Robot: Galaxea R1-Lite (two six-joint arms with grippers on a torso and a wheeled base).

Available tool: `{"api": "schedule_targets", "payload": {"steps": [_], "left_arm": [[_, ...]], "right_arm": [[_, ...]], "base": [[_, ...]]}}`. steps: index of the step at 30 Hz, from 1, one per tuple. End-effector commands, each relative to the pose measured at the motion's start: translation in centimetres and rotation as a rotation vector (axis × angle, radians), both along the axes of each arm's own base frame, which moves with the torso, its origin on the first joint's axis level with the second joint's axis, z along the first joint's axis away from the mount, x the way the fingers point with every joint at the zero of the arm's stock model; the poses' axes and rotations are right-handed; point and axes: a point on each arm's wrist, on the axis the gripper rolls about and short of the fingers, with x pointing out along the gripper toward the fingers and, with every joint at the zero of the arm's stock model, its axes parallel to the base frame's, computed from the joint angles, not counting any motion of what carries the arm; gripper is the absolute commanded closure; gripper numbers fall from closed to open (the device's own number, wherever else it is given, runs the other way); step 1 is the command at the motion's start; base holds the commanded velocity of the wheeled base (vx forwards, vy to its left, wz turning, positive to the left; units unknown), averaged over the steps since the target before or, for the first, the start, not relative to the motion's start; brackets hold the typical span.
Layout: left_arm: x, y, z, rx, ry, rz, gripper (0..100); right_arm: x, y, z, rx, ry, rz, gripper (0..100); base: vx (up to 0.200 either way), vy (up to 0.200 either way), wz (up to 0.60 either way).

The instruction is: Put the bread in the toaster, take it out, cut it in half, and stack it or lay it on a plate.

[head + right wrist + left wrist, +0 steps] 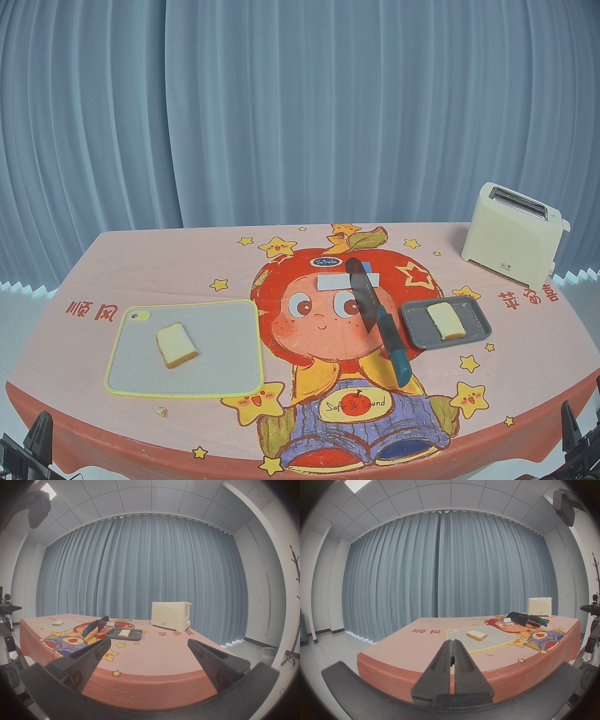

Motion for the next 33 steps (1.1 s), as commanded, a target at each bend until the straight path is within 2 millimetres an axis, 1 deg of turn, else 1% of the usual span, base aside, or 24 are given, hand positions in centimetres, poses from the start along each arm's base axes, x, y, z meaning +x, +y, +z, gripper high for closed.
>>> {"api": "schedule_targets", "payload": {"steps": [1, 20, 22, 24, 33], "left_arm": [[0.0, 0.0, -0.5, 0.003, 0.001, 0.0, 100], [0.0, 0.0, -0.3, 0.004, -0.022, 0.002, 100], [-0.1, 0.0, 0.8, 0.006, -0.133, 0.003, 100], [-0.2, 0.0, 1.3, 0.008, -0.177, 0.001, 100], [-0.1, 0.0, 1.1, 0.008, -0.156, -0.001, 100]], "right_arm": [[0.0, 0.0, -0.5, -0.001, 0.0, 0.0, 0], [0.0, 0.0, -0.5, -0.001, 0.0, 0.0, 0], [0.0, 0.0, -0.5, -0.001, 0.0, 0.0, 0], [0.0, 0.0, -0.5, -0.001, 0.0, 0.0, 0], [0.0, 0.0, -0.5, -0.001, 0.0, 0.0, 0]], "base": [[0.0, 0.0, 0.0], [0.0, 0.0, 0.0], [0.0, 0.0, 0.0], [0.0, 0.0, 0.0], [0.0, 0.0, 0.0]]}}
